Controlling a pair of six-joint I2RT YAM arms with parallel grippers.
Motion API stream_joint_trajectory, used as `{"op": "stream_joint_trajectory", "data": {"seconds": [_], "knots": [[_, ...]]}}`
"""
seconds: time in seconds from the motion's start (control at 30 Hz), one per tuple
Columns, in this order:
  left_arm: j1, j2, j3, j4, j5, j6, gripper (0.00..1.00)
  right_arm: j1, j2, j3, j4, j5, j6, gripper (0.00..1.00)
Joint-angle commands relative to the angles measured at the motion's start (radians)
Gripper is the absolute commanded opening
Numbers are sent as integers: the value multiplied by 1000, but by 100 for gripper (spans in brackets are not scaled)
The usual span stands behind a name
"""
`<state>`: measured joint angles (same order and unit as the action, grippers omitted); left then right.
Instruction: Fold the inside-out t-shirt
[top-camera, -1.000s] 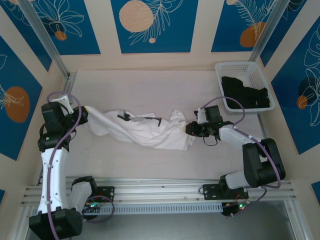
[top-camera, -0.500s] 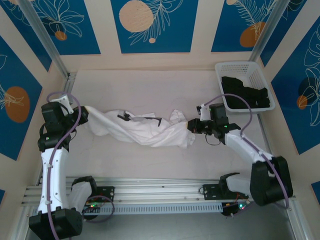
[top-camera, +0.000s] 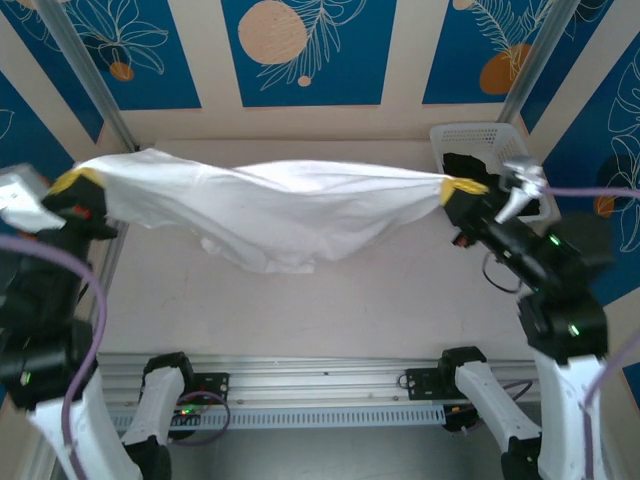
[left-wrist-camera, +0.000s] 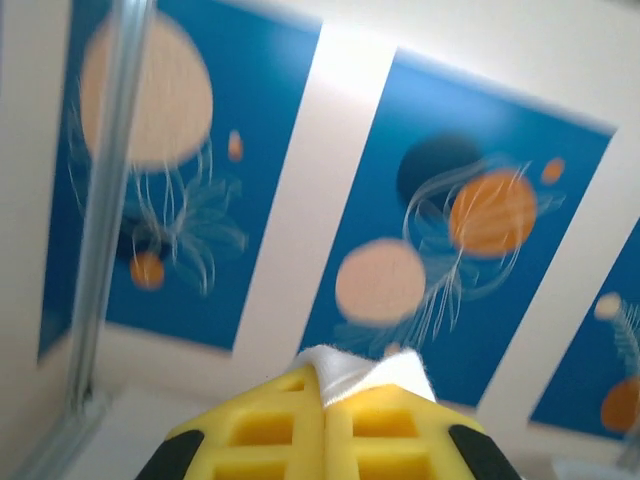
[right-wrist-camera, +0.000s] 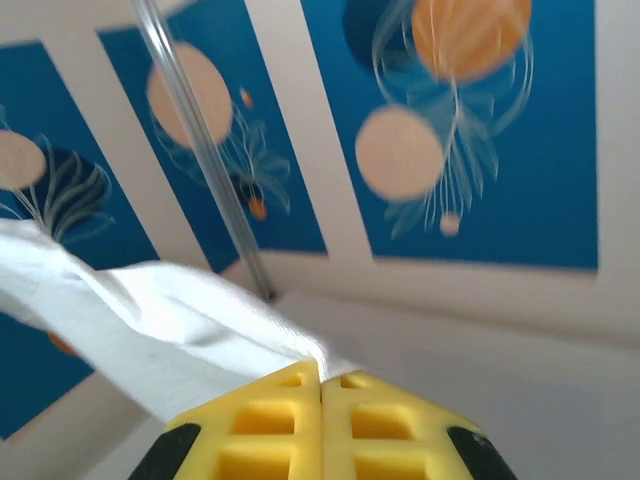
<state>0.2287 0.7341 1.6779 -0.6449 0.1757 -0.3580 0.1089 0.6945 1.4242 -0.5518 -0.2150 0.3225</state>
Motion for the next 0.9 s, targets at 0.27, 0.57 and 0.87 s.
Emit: {"op": "stream_joint_trajectory", "data": {"seconds": [0.27,0.57,0.87], "knots": [[8,432,15,89,-41,-10,0,-4,240,1,97,174,-103,0],[-1,725,322,152,10,-37,0,-9,611,257,195,150,-118,0],[1,447,273,260,14,-31,0,-8,403,237,172,161,-138,0]]}}
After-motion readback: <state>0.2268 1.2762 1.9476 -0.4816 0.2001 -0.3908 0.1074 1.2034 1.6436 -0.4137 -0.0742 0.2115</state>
